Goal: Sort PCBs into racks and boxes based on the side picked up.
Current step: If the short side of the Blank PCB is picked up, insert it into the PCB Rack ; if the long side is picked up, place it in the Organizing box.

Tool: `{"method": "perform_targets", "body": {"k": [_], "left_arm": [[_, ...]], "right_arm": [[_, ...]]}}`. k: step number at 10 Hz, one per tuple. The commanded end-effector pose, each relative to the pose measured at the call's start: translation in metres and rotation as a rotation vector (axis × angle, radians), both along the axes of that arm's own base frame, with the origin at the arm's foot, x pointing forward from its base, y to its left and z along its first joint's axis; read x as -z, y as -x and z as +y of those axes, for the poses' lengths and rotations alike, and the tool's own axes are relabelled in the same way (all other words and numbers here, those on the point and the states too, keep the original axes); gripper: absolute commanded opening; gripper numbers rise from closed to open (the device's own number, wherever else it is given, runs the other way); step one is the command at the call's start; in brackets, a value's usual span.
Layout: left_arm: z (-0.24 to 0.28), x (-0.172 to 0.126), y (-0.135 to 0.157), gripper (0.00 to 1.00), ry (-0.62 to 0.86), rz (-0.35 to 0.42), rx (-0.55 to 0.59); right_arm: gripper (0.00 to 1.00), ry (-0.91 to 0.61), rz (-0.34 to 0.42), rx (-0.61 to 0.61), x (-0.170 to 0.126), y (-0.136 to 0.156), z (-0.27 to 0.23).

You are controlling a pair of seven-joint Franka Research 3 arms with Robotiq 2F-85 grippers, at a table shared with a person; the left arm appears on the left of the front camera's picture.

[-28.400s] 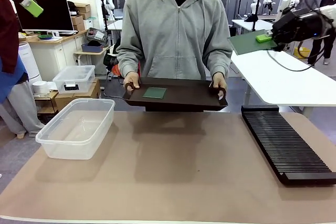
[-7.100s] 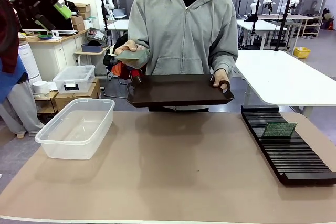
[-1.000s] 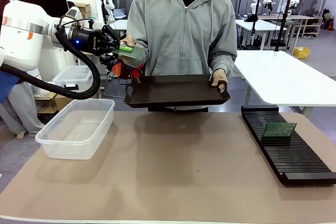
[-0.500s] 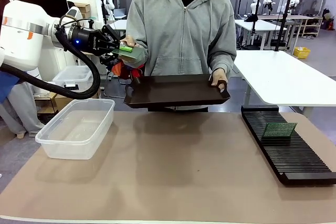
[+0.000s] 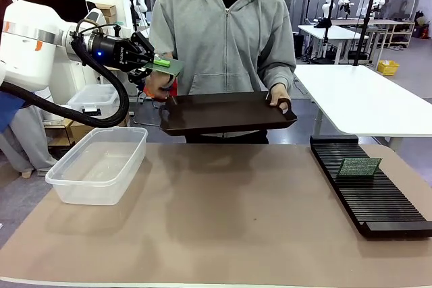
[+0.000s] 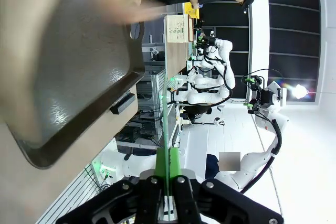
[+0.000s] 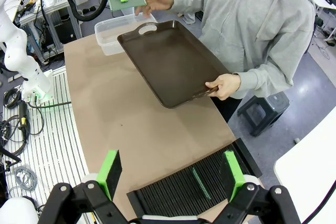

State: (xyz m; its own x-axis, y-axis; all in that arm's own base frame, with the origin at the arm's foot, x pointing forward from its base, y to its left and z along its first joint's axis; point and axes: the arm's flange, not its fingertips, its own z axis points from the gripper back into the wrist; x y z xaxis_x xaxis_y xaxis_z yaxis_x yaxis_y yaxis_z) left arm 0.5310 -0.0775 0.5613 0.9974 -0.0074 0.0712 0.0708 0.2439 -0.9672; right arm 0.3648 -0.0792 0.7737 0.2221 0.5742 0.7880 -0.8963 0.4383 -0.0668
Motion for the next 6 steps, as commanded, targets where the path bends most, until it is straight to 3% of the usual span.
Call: {"method": "perform_targets", "body": {"k": [1,6], "left_arm": [[0.0005,-0.0001,0.0003,0.0,0.001,-0.002,0.001],[0.0005,-0.0001,0.0003,0.0,0.001,-0.002,0.001]], "right_arm": [[1.0,-0.007,0.0,-0.006,0.0011,0.0004,0.0012],[1.0,-0.007,0.0,-0.006,0.0011,0.0004,0.0012]]}}
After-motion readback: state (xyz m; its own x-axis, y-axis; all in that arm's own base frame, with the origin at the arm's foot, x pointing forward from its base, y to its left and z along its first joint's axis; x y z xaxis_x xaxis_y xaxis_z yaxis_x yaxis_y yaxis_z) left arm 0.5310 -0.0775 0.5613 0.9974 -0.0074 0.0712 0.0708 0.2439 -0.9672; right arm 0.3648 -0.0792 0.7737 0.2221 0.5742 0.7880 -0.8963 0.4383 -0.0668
